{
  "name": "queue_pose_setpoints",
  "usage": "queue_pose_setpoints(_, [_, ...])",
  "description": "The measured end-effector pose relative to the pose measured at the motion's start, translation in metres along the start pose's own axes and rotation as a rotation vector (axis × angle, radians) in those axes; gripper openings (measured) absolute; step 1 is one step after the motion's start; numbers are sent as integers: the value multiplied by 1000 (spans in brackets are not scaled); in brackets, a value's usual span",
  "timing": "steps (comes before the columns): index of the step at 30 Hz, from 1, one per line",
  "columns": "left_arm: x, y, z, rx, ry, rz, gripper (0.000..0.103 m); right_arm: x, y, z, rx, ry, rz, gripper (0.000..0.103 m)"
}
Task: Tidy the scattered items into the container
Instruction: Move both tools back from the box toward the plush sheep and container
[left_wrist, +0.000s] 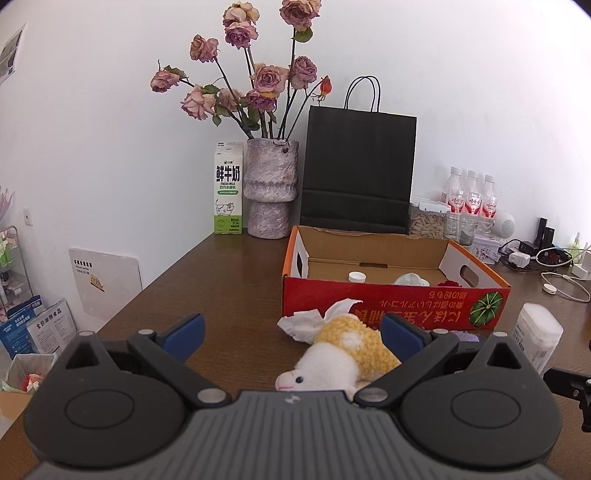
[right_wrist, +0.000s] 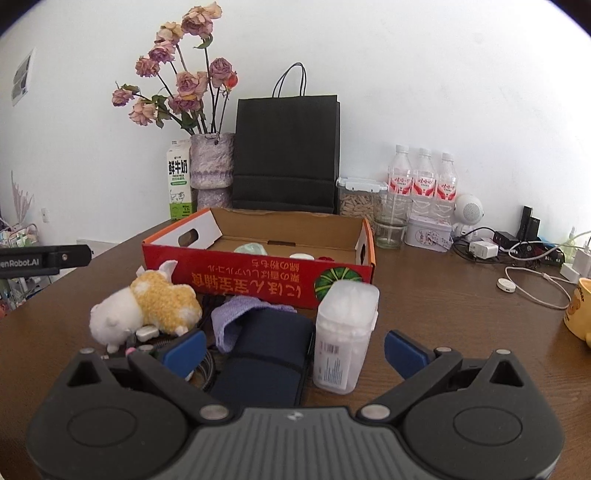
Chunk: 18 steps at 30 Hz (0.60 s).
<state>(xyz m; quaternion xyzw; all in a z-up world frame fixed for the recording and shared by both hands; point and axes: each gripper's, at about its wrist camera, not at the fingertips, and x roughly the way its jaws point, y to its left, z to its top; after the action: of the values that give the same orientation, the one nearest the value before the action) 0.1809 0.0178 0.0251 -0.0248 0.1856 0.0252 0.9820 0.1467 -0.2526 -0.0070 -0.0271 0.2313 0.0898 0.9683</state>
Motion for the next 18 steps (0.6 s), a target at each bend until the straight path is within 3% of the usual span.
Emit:
queue_pose_setpoints(7, [-1,9,-18,6,58,16,103,1,1,-24,11,55,0,103])
queue_pose_setpoints(18, [8,6,-24,17,106,1,103,9,-3,-25,23,72,-38,103])
